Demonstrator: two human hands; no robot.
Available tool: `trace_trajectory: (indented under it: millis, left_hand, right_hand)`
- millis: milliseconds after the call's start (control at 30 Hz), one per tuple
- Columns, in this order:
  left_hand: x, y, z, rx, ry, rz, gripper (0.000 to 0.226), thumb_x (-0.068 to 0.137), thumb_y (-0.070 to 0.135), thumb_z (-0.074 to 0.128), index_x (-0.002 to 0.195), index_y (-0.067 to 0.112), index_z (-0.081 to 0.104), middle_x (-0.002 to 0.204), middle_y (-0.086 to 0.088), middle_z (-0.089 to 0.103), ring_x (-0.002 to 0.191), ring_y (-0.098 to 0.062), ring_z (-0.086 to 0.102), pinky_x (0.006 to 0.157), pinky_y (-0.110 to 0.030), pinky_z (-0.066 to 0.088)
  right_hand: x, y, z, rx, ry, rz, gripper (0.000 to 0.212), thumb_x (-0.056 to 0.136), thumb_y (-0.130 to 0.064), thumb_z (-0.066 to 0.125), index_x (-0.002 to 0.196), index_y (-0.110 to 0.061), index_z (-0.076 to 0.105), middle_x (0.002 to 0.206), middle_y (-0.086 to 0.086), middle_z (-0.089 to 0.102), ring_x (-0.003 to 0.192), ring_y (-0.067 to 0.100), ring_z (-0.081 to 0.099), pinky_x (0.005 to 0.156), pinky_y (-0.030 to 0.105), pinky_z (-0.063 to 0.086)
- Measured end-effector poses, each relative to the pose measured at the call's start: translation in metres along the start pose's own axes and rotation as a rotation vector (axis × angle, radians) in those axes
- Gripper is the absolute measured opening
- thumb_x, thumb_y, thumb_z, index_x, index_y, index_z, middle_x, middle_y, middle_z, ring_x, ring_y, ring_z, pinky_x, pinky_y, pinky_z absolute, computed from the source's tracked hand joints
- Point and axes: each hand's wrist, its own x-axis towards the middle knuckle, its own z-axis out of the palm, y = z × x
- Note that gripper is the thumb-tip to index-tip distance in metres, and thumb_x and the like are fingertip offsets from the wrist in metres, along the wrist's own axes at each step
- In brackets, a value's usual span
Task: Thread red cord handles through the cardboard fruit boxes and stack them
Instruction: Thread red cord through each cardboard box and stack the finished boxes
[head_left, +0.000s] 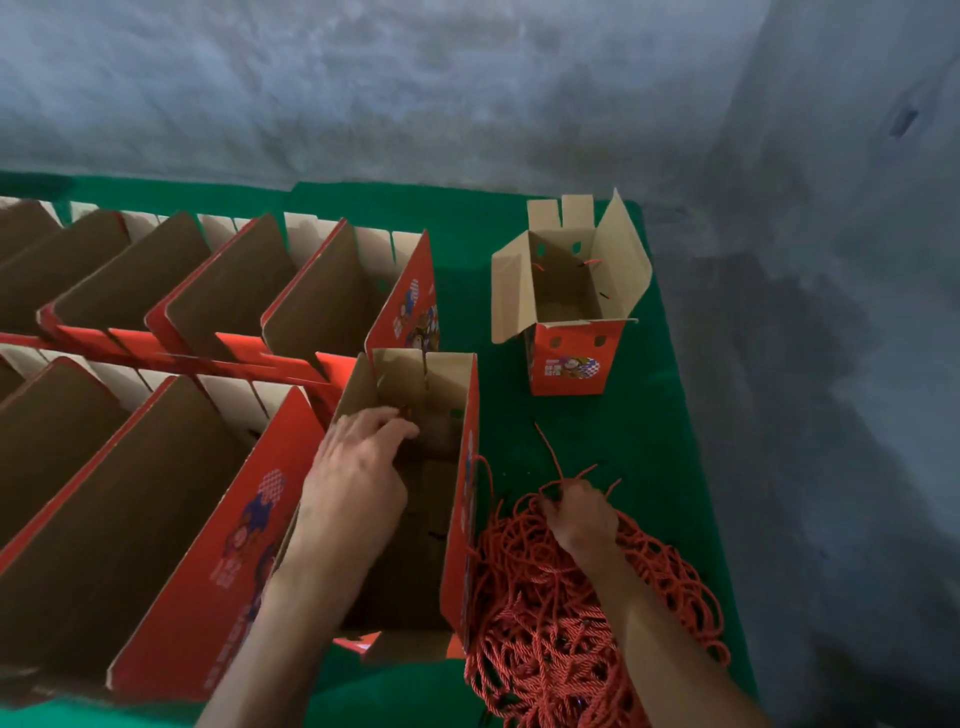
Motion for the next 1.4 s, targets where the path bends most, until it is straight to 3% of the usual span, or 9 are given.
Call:
trace_trajectory:
  millis: [300, 467, 600, 767, 933, 1033, 1200, 1300, 1400]
  left_hand:
    - [0.009, -0.054, -0.047, -0.024, -0.211, 0.135, 0.072, 0.080, -0.015, 0.055, 0.126, 0.040, 0.065, 0.161, 0.010, 0.026, 0.148, -0.009, 0.021, 0.112, -0.033, 0.038]
    - [0.016, -0.061, -0.062, -0.036, -0.226, 0.243, 0.042, 0.087, 0.013, 0.073, 0.104, 0.051, 0.072, 0.157, 0.009, 0.033, 0.148, -0.014, 0.023, 0.119, -0.048, 0.031]
    - [0.028, -0.041, -0.067, 0.023, -0.193, 0.358, 0.029, 0.080, 0.027, 0.081, 0.089, 0.053, 0.071, 0.157, 0.011, 0.036, 0.150, -0.012, 0.024, 0.119, -0.053, 0.030]
    - [0.045, -0.010, -0.066, 0.084, -0.141, 0.525, 0.019, 0.079, 0.037, 0.082, 0.094, 0.047, 0.074, 0.153, 0.008, 0.047, 0.151, -0.014, 0.026, 0.122, -0.055, 0.023]
    - [0.053, 0.012, -0.065, -0.024, -0.036, 0.532, 0.018, 0.079, 0.023, 0.085, 0.093, 0.032, 0.078, 0.106, 0.014, 0.074, 0.118, -0.013, 0.063, 0.116, -0.050, 0.036]
    - [0.055, 0.027, -0.067, -0.084, -0.047, 0.531, 0.016, 0.084, 0.021, 0.081, 0.098, 0.028, 0.077, 0.101, 0.012, 0.073, 0.101, -0.018, 0.065, 0.093, -0.045, 0.052]
    - [0.051, 0.048, -0.070, -0.125, -0.002, 0.457, 0.021, 0.088, 0.023, 0.076, 0.108, 0.029, 0.072, 0.107, 0.005, 0.071, 0.105, -0.023, 0.065, 0.087, -0.045, 0.052]
    - [0.047, 0.063, -0.073, -0.133, 0.072, 0.429, 0.017, 0.089, 0.030, 0.071, 0.104, 0.033, 0.065, 0.103, 0.010, 0.070, 0.098, -0.020, 0.066, 0.078, -0.037, 0.050]
    - [0.044, 0.076, -0.072, -0.128, -0.005, 0.375, 0.009, 0.094, 0.033, 0.062, 0.098, 0.038, 0.055, 0.094, 0.019, 0.063, 0.088, -0.012, 0.063, 0.078, -0.039, 0.052]
  right_hand:
    - [-0.010, -0.017, 0.003, 0.036, 0.289, -0.139, 0.036, 0.105, -0.048, 0.053, 0.099, -0.023, 0.079, 0.099, 0.002, 0.067, 0.095, 0.024, 0.066, 0.085, 0.038, 0.053]
    - [-0.018, -0.026, -0.020, 0.514, 0.365, -0.142, 0.039, 0.102, -0.034, 0.062, 0.066, -0.022, 0.056, 0.072, -0.001, 0.057, 0.072, 0.025, 0.060, 0.067, 0.035, 0.043]
    - [-0.023, -0.023, -0.037, 0.945, 0.276, 0.047, 0.025, 0.101, -0.029, 0.062, 0.079, -0.016, 0.068, 0.075, 0.004, 0.068, 0.073, 0.026, 0.065, 0.066, 0.040, 0.050]
    - [-0.037, -0.002, -0.058, 1.137, 0.360, 0.065, 0.044, 0.102, -0.038, 0.063, 0.076, -0.004, 0.071, 0.070, 0.018, 0.066, 0.065, 0.019, 0.058, 0.064, 0.036, 0.046]
    - [-0.039, 0.028, -0.074, 1.245, 0.445, 0.275, 0.035, 0.104, -0.032, 0.055, 0.090, -0.007, 0.074, 0.064, -0.004, 0.066, 0.062, 0.015, 0.059, 0.055, 0.029, 0.044]
    - [-0.037, 0.039, -0.080, 1.305, 0.400, 0.405, 0.028, 0.101, -0.022, 0.049, 0.094, -0.006, 0.070, 0.058, -0.007, 0.069, 0.055, 0.016, 0.057, 0.053, 0.026, 0.044]
    - [-0.060, 0.030, -0.076, 1.355, 0.348, 0.272, 0.031, 0.106, -0.024, 0.041, 0.095, -0.005, 0.062, 0.070, 0.005, 0.066, 0.060, 0.019, 0.054, 0.055, 0.029, 0.043]
    - [-0.076, 0.021, -0.076, 1.314, 0.314, 0.085, 0.033, 0.112, -0.032, 0.038, 0.105, -0.010, 0.063, 0.081, -0.003, 0.072, 0.058, 0.015, 0.059, 0.054, 0.024, 0.048]
    - [-0.082, 0.012, -0.085, 1.436, 0.191, -0.039, 0.025, 0.113, -0.033, 0.040, 0.119, -0.016, 0.057, 0.123, -0.008, 0.072, 0.097, 0.018, 0.076, 0.085, 0.037, 0.062]
